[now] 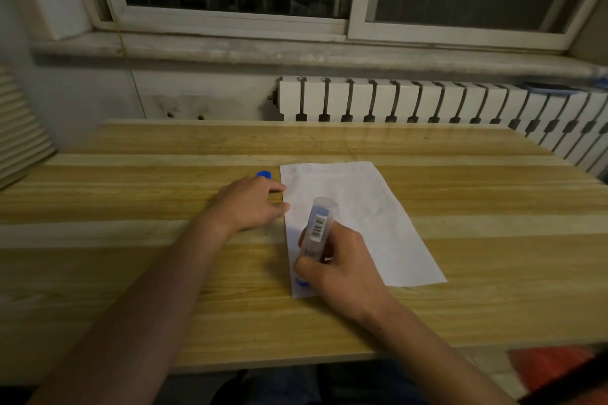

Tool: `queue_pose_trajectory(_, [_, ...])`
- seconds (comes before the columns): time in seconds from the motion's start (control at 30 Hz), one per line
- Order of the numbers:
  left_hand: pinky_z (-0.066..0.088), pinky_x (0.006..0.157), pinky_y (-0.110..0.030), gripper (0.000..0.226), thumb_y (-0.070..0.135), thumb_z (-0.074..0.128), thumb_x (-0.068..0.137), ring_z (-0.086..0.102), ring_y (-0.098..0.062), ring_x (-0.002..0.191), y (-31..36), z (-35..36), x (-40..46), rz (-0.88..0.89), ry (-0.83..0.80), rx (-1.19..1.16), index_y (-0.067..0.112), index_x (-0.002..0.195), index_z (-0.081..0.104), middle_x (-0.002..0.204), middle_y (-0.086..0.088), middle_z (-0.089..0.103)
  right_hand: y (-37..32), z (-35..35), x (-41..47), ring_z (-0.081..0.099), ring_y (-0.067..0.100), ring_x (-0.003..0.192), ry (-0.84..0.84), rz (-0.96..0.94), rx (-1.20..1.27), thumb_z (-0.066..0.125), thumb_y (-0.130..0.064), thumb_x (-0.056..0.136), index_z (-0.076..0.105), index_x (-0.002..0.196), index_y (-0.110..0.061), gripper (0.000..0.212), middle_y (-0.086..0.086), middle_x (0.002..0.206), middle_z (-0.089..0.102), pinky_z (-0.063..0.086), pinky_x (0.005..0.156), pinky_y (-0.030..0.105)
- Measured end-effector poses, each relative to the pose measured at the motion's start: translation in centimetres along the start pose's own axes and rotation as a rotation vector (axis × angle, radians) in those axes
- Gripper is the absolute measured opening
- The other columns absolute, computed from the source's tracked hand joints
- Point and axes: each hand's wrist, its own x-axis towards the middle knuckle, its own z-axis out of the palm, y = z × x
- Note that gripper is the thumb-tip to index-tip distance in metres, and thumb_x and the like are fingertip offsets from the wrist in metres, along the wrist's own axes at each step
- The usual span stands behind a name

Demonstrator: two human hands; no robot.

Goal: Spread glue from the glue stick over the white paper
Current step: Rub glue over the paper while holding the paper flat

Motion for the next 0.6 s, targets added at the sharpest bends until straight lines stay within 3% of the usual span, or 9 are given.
queue_pose_trajectory(0.33, [0.044,0.071,-0.033,0.052,0.058,0.060,0.082,0.055,-0.015,0.086,-0.2,0.2,0.2,0.010,0.005,0.000,0.039,0.130,0.059,0.077,0.015,0.048,0.3,-1.1,-0.1,0.064,0.017,0.073,0.021,0.016,0.006,0.069,-0.022,0.072,0.062,0.081,-0.013,0.015,0.001,0.079,0.064,0.053,0.056,0.031])
queue_pose_trajectory(0.5, [0.048,0.078,-0.035,0.054,0.059,0.060,0.081,0.057,-0.016,0.094,-0.4,0.3,0.3,0.006,0.010,-0.011,0.039,0.131,0.058,0.100,0.009,0.062,0.5,-1.8,-0.4,0.065,0.016,0.075,0.031,0.031,0.016,0.067,-0.024,0.070,0.062,0.080,-0.015,0.014,-0.005,0.079,0.065,0.055,0.057,0.029])
queue_pose_trajectory(0.6, [0.046,0.075,-0.035,0.054,0.059,0.060,0.081,0.053,-0.014,0.086,-0.5,0.4,0.3,0.004,0.005,-0.015,0.039,0.130,0.058,0.089,0.010,0.055,0.7,-2.2,-0.5,0.064,0.017,0.077,0.043,0.045,0.017,0.067,-0.022,0.071,0.063,0.082,-0.014,0.014,-0.004,0.081,0.065,0.055,0.057,0.032])
